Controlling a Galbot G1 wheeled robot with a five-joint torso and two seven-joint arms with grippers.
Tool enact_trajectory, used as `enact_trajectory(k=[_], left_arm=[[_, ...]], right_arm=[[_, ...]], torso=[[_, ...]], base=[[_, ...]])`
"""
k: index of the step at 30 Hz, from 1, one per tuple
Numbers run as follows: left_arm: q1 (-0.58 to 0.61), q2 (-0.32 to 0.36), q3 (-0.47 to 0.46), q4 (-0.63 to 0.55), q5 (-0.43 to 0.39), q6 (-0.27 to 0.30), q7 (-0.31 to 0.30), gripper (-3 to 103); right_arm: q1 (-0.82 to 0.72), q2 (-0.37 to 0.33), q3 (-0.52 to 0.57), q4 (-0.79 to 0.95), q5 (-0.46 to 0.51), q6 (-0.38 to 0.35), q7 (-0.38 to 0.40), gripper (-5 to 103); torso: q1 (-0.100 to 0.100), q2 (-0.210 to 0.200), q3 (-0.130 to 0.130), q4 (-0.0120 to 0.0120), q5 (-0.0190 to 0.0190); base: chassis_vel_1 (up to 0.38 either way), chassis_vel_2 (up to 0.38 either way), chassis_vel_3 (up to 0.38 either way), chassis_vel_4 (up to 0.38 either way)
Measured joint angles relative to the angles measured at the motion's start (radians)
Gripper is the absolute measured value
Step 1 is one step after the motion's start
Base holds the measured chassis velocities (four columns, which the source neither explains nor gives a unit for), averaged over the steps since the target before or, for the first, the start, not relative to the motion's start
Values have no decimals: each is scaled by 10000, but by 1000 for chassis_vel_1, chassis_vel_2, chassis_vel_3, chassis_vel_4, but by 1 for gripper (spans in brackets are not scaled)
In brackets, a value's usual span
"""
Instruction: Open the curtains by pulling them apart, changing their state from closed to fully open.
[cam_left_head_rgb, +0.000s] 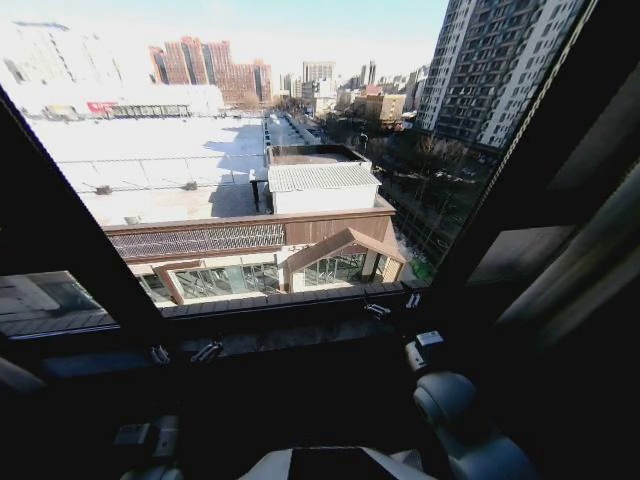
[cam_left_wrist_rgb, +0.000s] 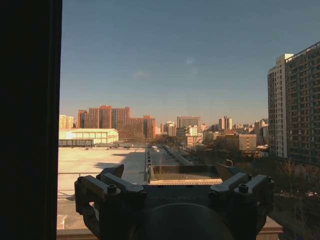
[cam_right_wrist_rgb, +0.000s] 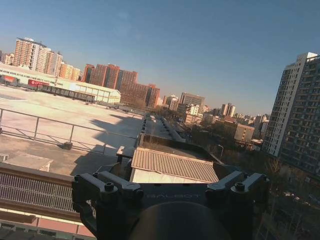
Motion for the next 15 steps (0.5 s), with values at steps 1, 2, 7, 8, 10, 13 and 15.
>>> enact_trajectory(k=[1, 2, 7, 8, 10, 13, 15], left_arm=[[-4, 0, 8, 0, 1, -1, -1, 100], [-6, 0, 15, 0, 2, -1, -1, 100], [-15, -1, 19, 23, 7, -27, -4, 100], [-14, -1, 18, 38, 9, -63, -5, 100], [-3, -3, 18, 52, 12, -89, -7, 100], [2, -3, 12, 65, 15, -106, -7, 100], [-1, -3, 9, 78, 23, -124, -8, 100]], right_arm=[[-1, 0, 1, -1, 2, -1, 0, 100], [-8, -1, 1, -1, 4, -1, 1, 100], [-52, -7, 22, -3, 5, -1, 6, 100], [-71, -11, 25, 0, 6, -1, 9, 100], [-80, -13, 26, 12, 6, -1, 10, 100], [-88, -2, 24, 36, 5, -2, 15, 100], [-91, 19, 15, 48, -6, -3, 16, 100]], torso=[[0, 0, 0, -1, 0], [0, 0, 0, -1, 0], [0, 0, 0, -1, 0], [0, 0, -1, -3, 0], [0, 0, 0, 1, 1], [1, 0, 0, -1, 0], [0, 0, -1, 0, -1]], base=[[357, 372, -364, -377], [357, 351, -354, -377], [358, 344, -360, -344], [335, 359, -338, -348], [335, 358, -352, -353], [370, 354, -369, -327], [362, 352, -373, -359]])
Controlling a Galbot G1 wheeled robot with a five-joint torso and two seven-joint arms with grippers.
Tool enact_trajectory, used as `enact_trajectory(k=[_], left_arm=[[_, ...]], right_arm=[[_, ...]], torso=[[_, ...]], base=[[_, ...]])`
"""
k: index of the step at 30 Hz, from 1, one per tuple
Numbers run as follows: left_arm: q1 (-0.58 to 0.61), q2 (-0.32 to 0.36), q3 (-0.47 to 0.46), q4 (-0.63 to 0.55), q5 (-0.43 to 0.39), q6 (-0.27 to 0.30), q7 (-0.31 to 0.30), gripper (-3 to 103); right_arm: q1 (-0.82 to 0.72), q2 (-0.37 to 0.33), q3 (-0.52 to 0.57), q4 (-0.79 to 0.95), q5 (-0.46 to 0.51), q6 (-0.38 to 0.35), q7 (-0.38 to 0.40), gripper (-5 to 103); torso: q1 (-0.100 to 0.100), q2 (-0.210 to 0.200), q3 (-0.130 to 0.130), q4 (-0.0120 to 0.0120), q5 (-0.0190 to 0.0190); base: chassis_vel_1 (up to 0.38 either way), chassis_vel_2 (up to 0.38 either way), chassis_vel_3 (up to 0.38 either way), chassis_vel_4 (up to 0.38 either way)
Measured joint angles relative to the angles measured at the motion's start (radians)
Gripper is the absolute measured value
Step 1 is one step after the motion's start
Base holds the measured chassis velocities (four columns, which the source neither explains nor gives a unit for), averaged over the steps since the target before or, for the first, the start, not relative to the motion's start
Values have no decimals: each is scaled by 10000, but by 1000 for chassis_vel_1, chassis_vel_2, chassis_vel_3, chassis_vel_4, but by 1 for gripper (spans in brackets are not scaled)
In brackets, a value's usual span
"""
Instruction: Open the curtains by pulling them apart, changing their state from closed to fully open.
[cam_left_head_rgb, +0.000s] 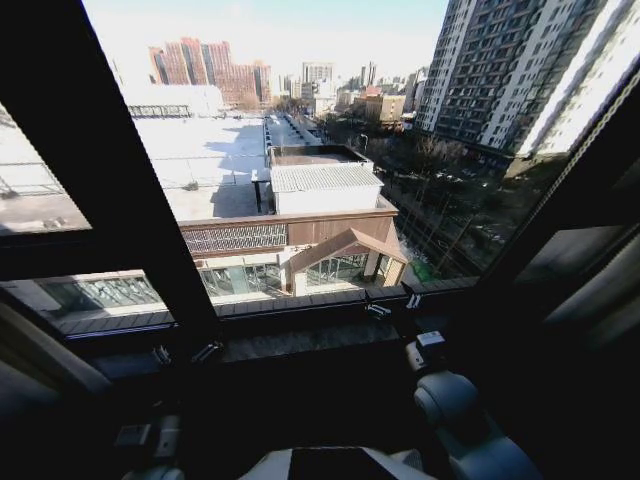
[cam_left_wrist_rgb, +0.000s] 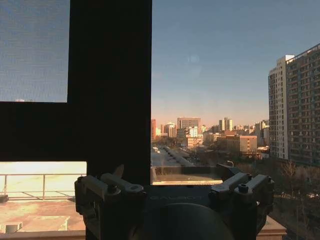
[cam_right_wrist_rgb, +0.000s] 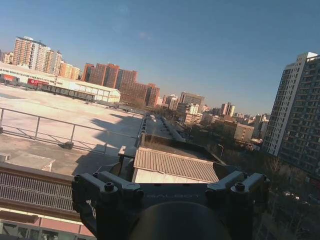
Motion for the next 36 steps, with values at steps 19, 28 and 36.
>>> enact_trajectory(k=[19, 28, 36], left_arm=[[46, -3, 13, 36, 14, -18, -8, 100], [-4, -4, 27, 44, 49, 36, -183, 100], [-30, 0, 67, 51, 250, 74, -242, 100]], right_arm=[[-111, 47, -53, 29, -61, 1, 12, 100], [-37, 7, -62, 22, 109, 93, 99, 100], [78, 10, -66, -23, 209, 76, 261, 100]], torso=[[1, 0, 0, -1, 0], [2, 0, 1, 0, -2], [1, 0, 0, -1, -6]], base=[[352, 362, -346, -356], [346, 346, -339, -346], [149, 131, -138, -150]])
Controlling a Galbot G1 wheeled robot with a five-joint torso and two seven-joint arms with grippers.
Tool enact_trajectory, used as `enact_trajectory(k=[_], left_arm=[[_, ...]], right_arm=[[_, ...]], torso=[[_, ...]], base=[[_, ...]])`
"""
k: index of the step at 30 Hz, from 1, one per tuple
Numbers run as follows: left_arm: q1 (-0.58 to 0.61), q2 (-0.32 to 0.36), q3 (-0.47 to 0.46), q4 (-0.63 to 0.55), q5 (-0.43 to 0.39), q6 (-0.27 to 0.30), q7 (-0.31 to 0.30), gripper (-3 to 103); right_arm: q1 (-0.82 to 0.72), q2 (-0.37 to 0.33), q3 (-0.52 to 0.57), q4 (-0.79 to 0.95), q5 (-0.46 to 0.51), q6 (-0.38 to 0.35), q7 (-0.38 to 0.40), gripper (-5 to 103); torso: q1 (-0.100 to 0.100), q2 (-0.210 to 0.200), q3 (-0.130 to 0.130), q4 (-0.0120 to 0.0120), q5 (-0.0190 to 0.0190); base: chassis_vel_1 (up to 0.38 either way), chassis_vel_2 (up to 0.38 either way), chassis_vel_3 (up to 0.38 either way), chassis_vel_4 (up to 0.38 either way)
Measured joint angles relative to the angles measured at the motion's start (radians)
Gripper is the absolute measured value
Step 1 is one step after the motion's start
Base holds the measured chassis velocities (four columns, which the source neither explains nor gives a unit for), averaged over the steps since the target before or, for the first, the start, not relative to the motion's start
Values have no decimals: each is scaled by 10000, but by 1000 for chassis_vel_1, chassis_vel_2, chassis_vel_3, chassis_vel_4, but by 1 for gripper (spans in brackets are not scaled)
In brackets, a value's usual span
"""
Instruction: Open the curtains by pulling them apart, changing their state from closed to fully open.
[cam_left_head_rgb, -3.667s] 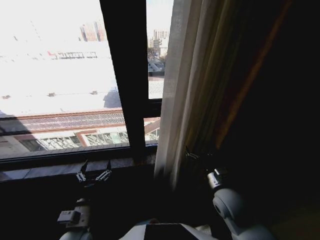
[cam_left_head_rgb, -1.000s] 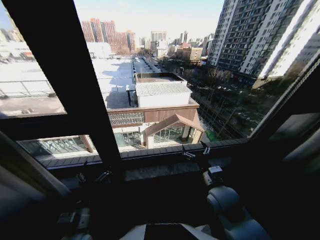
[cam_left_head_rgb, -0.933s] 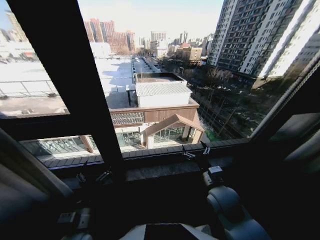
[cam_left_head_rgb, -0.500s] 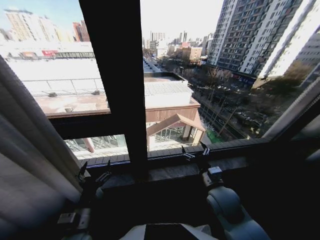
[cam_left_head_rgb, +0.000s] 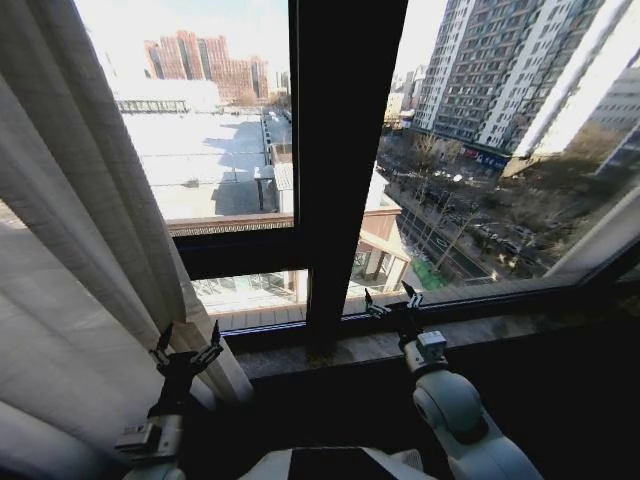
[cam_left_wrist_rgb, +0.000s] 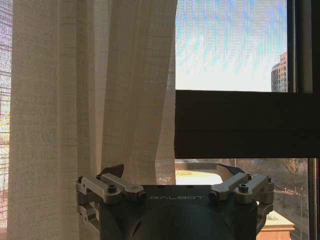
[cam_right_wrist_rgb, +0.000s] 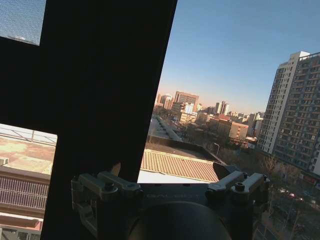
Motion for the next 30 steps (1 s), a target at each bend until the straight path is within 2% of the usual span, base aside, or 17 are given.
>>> enact_trajectory(k=[4, 8, 15, 22, 26, 30], left_arm=[[30, -5, 33, -4, 38, -2, 6, 100], [87, -8, 74, -17, 86, -30, -40, 100], [318, -4, 273, -138, 281, -53, -572, 100], [554, -6, 341, -290, 385, -120, -1151, 100], [464, -3, 279, -376, 424, 68, -1463, 100], [-269, 3, -134, -290, 265, 666, -1875, 100]], right_arm=[[13, 29, -54, -73, 2, 0, 4, 100], [71, 52, -164, -142, -9, 0, 3, 100], [203, 45, -262, -280, -16, 0, -21, 100], [337, 35, -188, -378, -7, 0, -38, 100], [393, 52, -232, -436, -4, 0, -44, 100], [421, 61, -244, -497, 0, 0, -48, 100]], torso=[[-1, -1, 2, -3, 19], [-1, 0, 1, 1, 12], [-1, 0, 0, 0, 1], [-1, -1, 1, 1, 12], [-2, 0, 1, 0, 9], [-2, 0, 1, 0, 5]], base=[[-10, -10, 11, 13], [-34, -44, 53, 50], [0, 0, 0, 0], [0, 0, 0, 0], [0, 0, 0, 0], [0, 0, 0, 0]])
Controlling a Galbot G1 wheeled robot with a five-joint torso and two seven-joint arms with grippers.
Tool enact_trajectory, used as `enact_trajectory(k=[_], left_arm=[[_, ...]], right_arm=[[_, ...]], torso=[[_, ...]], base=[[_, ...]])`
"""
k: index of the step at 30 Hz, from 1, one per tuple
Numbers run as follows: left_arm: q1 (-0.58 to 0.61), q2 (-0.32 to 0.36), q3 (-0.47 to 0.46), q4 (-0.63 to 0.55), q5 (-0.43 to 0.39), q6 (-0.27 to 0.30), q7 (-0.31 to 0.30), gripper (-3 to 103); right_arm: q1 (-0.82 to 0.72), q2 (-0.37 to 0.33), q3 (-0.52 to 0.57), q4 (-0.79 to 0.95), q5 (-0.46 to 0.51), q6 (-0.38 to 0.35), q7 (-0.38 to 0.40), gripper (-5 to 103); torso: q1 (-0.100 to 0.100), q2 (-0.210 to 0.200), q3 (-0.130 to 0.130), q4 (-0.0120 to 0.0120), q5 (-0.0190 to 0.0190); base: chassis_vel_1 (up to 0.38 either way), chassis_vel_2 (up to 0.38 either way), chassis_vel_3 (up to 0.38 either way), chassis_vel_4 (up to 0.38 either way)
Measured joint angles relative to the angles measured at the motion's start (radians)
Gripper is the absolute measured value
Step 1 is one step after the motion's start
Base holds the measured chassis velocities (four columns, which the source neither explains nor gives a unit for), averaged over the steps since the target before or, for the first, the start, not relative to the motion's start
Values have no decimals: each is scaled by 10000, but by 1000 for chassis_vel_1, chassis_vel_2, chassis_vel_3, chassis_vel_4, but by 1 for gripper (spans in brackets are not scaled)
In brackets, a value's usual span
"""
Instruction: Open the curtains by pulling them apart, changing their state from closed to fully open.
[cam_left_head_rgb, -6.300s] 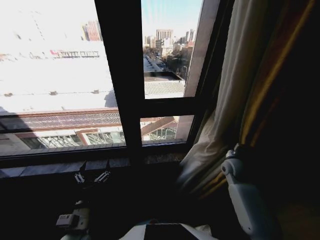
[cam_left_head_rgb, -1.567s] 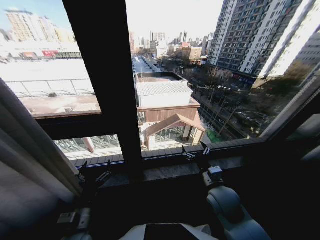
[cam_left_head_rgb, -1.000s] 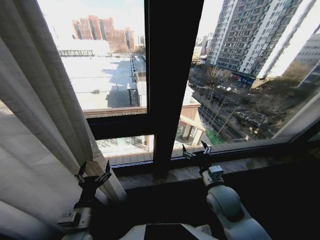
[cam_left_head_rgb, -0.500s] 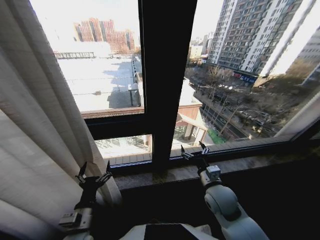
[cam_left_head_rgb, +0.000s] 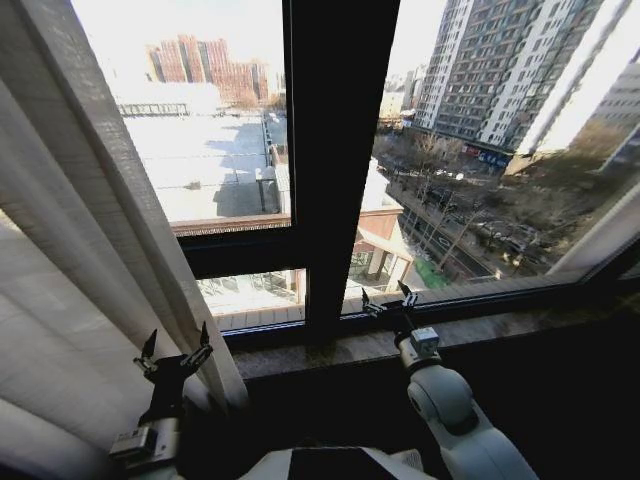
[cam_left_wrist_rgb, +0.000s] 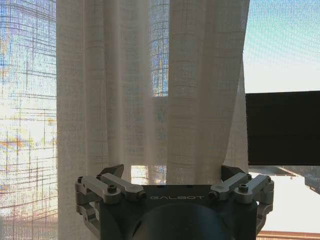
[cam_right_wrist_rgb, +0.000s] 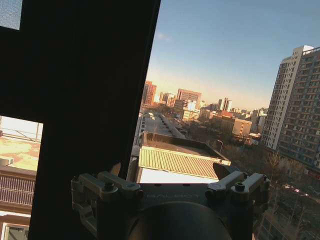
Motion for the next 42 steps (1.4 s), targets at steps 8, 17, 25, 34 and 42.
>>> enact_trajectory(k=[8, 17, 25, 34, 42], left_arm=[[-1014, 181, -426, 4, -442, 1143, 979, 100], [-1409, 378, -517, -112, -567, 2372, 1634, 77], [-1377, 488, -530, -133, -685, 2546, 2002, 50], [-1261, 372, -538, -149, -625, 2323, 2085, 18], [-1213, 293, -532, -174, -596, 2216, 2096, 0]], right_arm=[[15, -35, 200, -34, 42, 15, 2, 100], [13, -34, 454, -153, 201, 57, 10, 100], [5, 0, 449, -181, 230, 83, 16, 100], [19, -11, 325, -86, 281, 87, 22, 100], [-17, -38, 347, 37, 283, 88, 35, 100]], torso=[[0, 0, 0, -1, 4], [0, 0, 1, 0, 3], [0, 0, 0, 0, 2], [0, 0, 0, 0, 3], [0, 0, 0, 1, 3]], base=[[0, 0, 0, 0], [0, 0, 0, 0], [0, 0, 0, 0], [0, 0, 0, 0], [0, 0, 0, 0]])
